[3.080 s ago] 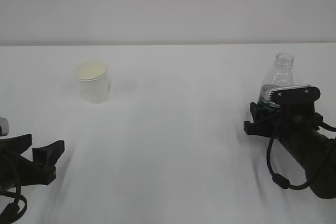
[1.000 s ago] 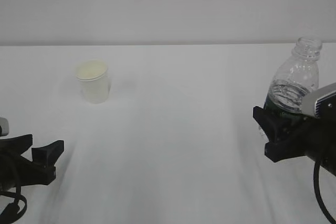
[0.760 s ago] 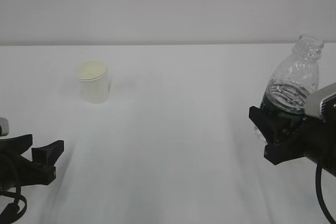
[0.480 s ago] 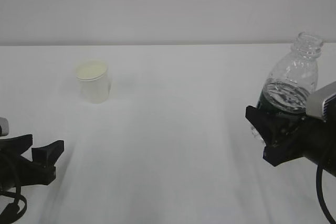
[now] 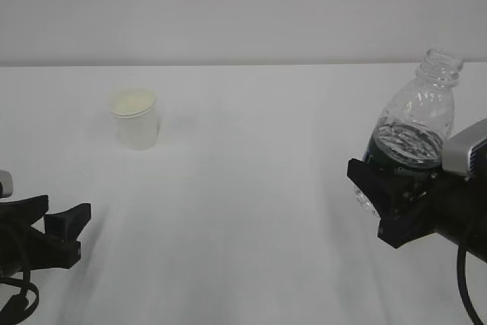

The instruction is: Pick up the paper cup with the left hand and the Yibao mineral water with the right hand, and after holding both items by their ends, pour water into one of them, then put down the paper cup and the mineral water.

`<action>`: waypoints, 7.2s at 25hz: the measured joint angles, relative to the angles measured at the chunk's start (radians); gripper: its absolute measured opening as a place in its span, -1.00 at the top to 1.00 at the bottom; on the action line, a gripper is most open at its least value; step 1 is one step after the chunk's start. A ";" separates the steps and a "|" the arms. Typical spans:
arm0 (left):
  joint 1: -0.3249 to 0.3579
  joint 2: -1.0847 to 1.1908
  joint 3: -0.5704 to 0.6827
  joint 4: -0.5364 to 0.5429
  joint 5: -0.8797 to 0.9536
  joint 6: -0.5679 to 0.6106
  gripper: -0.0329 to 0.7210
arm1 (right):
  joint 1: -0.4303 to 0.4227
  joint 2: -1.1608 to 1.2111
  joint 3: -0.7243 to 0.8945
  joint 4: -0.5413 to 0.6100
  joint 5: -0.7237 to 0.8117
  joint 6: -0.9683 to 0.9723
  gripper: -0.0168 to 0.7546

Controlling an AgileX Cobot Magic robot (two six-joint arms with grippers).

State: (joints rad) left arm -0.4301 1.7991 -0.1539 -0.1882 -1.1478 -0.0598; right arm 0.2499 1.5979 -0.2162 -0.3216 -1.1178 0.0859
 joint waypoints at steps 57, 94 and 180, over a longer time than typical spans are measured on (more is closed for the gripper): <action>0.000 0.000 -0.044 0.002 0.000 0.002 -0.30 | 0.000 -0.359 -0.175 -0.090 0.458 0.068 -0.17; 0.227 0.134 -0.375 0.336 0.128 0.002 -0.76 | 0.000 -0.359 -0.175 -0.090 0.458 0.076 -0.17; 0.228 0.545 -0.884 0.358 0.218 -0.008 -0.65 | 0.000 -0.359 -0.175 -0.090 0.460 0.082 -0.17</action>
State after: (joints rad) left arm -0.2023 2.3439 -1.0384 0.1700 -0.9295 -0.0681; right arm 0.2499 1.2391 -0.3908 -0.4111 -0.6579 0.1677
